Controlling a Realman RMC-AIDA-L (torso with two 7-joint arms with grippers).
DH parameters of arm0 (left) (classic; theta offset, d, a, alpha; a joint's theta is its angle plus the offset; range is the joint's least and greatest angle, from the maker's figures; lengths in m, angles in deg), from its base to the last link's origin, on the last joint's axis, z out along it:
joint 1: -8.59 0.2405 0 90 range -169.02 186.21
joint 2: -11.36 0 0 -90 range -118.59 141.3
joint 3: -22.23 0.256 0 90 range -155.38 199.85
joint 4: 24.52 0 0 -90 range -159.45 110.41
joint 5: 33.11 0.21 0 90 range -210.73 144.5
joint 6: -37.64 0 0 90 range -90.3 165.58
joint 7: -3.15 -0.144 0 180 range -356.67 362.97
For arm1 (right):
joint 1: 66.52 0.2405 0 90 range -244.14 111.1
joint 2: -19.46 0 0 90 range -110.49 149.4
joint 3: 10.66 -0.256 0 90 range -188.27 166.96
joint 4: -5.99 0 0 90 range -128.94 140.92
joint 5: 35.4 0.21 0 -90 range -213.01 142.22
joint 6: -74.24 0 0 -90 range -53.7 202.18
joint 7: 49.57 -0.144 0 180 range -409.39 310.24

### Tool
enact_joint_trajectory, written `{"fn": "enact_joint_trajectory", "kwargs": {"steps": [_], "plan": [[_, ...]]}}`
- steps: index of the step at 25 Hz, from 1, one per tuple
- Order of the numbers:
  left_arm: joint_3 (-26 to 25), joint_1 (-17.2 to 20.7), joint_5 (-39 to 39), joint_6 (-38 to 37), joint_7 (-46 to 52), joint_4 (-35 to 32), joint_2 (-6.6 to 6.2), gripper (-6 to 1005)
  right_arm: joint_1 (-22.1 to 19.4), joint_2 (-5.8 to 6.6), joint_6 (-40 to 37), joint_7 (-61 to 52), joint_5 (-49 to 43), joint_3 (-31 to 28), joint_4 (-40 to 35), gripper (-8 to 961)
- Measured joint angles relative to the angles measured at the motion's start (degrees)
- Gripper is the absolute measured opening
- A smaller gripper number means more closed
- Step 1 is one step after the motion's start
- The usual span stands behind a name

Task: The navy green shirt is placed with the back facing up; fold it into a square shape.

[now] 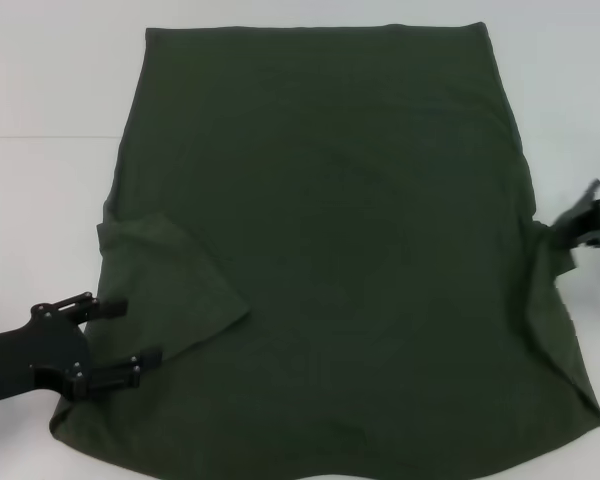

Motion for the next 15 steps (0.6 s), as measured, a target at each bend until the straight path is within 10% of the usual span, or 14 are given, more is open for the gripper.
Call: {"fn": "enact_joint_trajectory", "kwargs": {"steps": [15], "plan": [[0.00,0.37,0.00,0.49,-0.10,0.61,-0.01,847,5.29,-3.42,4.34,0.30,-0.42,8.65,4.18,13]]}}
